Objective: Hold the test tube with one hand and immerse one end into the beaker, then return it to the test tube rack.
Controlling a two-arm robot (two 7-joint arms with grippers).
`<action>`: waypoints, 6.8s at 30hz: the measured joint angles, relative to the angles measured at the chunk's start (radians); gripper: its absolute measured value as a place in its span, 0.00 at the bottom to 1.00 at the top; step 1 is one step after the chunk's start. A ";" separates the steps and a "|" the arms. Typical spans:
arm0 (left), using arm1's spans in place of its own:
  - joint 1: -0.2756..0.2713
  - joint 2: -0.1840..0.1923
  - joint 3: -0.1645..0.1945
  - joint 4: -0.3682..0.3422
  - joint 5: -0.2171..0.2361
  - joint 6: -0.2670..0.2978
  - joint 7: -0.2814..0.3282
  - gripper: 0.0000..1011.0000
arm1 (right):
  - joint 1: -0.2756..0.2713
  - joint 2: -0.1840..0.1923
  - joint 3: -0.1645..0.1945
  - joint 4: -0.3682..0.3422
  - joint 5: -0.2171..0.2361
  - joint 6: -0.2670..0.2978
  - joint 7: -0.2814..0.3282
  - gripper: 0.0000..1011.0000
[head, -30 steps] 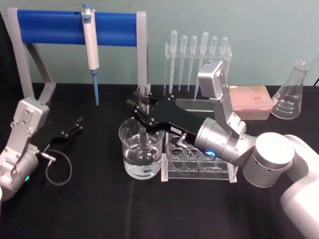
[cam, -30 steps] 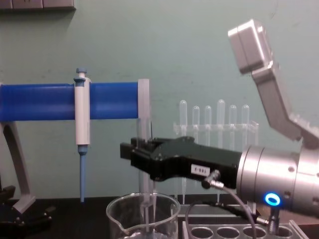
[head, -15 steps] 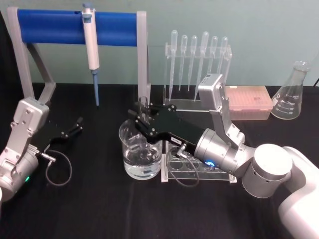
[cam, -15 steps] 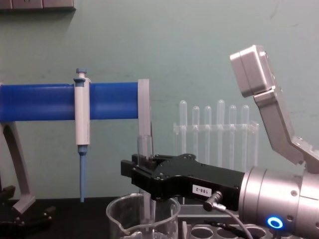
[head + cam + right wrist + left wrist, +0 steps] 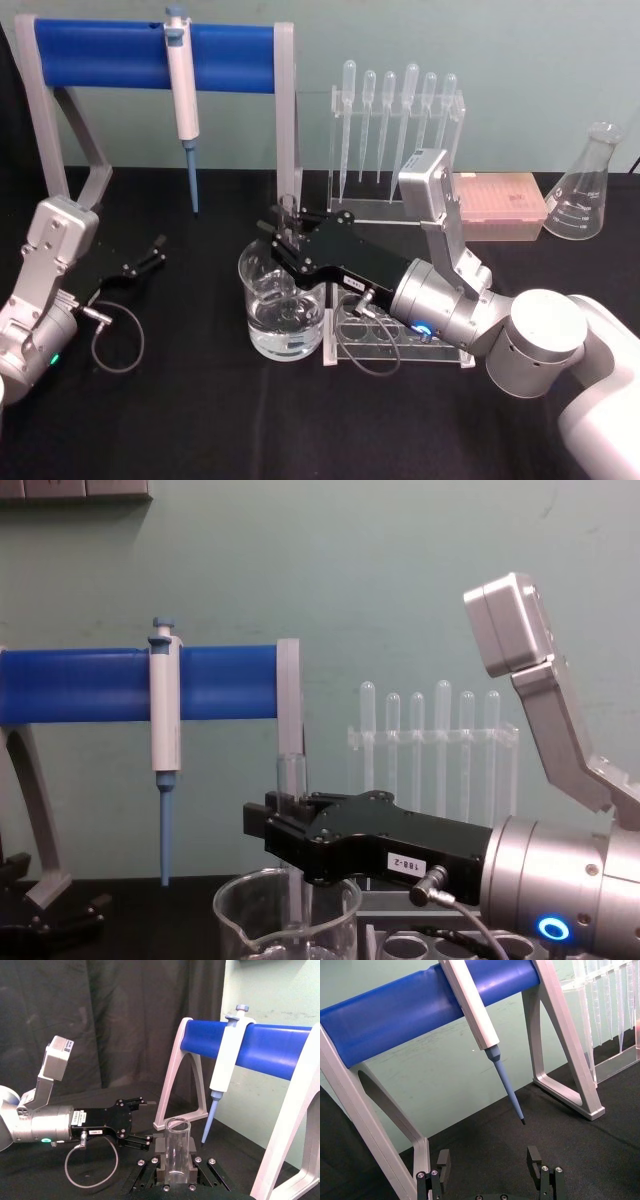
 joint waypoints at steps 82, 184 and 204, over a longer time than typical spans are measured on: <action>0.000 0.000 0.000 0.000 0.000 0.000 0.000 0.99 | 0.001 0.000 -0.001 -0.001 0.000 0.001 -0.003 0.22; 0.000 0.000 0.000 0.000 0.000 0.000 0.000 0.99 | 0.001 0.000 -0.001 -0.001 0.000 0.001 -0.003 0.22; 0.000 0.000 0.000 0.000 0.000 0.000 0.000 0.99 | 0.001 0.000 -0.001 -0.001 0.000 0.001 -0.003 0.22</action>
